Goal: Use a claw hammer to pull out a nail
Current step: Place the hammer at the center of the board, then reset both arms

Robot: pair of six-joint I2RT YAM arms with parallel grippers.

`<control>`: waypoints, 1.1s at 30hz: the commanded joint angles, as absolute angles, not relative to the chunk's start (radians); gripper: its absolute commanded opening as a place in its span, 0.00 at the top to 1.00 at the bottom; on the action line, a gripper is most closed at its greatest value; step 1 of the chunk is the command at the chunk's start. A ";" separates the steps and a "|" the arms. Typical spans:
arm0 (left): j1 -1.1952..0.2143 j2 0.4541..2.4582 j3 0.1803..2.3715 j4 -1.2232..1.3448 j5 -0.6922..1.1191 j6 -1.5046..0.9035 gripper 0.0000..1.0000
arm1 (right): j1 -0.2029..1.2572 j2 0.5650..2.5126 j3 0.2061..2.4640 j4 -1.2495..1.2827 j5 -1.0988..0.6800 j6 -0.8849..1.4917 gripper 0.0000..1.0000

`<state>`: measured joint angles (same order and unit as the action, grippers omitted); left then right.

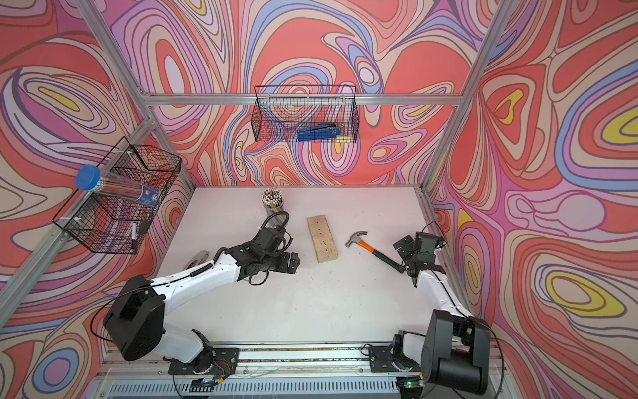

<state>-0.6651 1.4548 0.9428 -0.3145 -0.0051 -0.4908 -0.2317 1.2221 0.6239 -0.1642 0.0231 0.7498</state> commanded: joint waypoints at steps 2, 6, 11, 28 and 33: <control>-0.611 1.366 0.922 -0.328 -0.143 -0.472 0.00 | -0.138 1.211 0.692 -0.141 0.099 0.588 0.02; -0.525 1.284 0.863 -0.257 -0.211 -0.449 0.00 | 0.010 1.249 0.738 -0.009 0.184 0.422 0.02; -0.416 1.173 0.677 -0.025 -0.439 -0.339 0.00 | 0.080 1.332 0.751 0.156 0.237 0.270 0.02; -0.065 1.398 0.452 0.584 -0.399 -0.132 0.00 | 0.079 1.585 0.693 0.513 0.497 0.102 0.02; -0.052 1.440 0.381 0.791 -0.383 -0.102 0.00 | 0.073 1.555 0.625 0.591 0.371 0.053 0.02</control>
